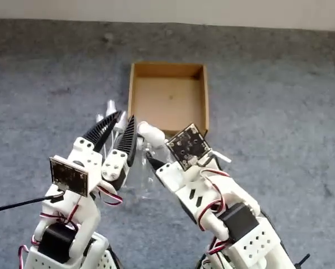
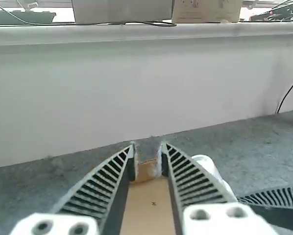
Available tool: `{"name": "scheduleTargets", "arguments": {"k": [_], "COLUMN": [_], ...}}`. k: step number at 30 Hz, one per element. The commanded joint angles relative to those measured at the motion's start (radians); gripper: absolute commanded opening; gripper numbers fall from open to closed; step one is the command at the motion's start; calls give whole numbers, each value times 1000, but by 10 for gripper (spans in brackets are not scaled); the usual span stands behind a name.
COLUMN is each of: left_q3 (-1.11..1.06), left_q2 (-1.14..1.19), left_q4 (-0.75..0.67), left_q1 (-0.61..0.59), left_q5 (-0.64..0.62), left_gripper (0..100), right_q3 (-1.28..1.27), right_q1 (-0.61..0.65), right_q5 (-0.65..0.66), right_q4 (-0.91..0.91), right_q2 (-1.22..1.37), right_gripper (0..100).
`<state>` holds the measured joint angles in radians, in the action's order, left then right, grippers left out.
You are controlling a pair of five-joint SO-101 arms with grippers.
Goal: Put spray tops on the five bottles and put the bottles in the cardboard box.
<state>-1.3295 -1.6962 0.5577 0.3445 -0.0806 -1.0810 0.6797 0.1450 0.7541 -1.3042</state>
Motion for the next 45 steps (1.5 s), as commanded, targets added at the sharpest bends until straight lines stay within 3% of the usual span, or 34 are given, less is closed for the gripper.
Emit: {"name": "scheduleTargets", "arguments": {"k": [1,7,11,17,20,24,31,33,45], "left_q3": [-8,-8,-8,-7,21,119,211,209,206], "left_q2": [8,8,8,19,35,176,492,539,567], "left_q4": [12,12,12,12,28,77,74,15,-43], "left_q1": [19,19,19,19,24,21,-12,-41,-102], "left_q5": [11,12,14,17,75,80,80,80,80], "left_gripper": [95,95,95,98,104,194,234,234,217], "right_q3": [114,179,374,759,924,1098,1198,1198,1194], "right_q1": [-24,-203,-222,-223,-217,-194,-81,-67,-74], "right_q5": [6,3,-3,-118,-198,-288,-285,-285,-203], "right_q4": [-30,-147,-148,-139,-39,113,274,317,469], "right_q2": [-13,120,352,691,837,974,998,989,905], "right_gripper": [3,3,3,3,3,3,3,3,3]}}
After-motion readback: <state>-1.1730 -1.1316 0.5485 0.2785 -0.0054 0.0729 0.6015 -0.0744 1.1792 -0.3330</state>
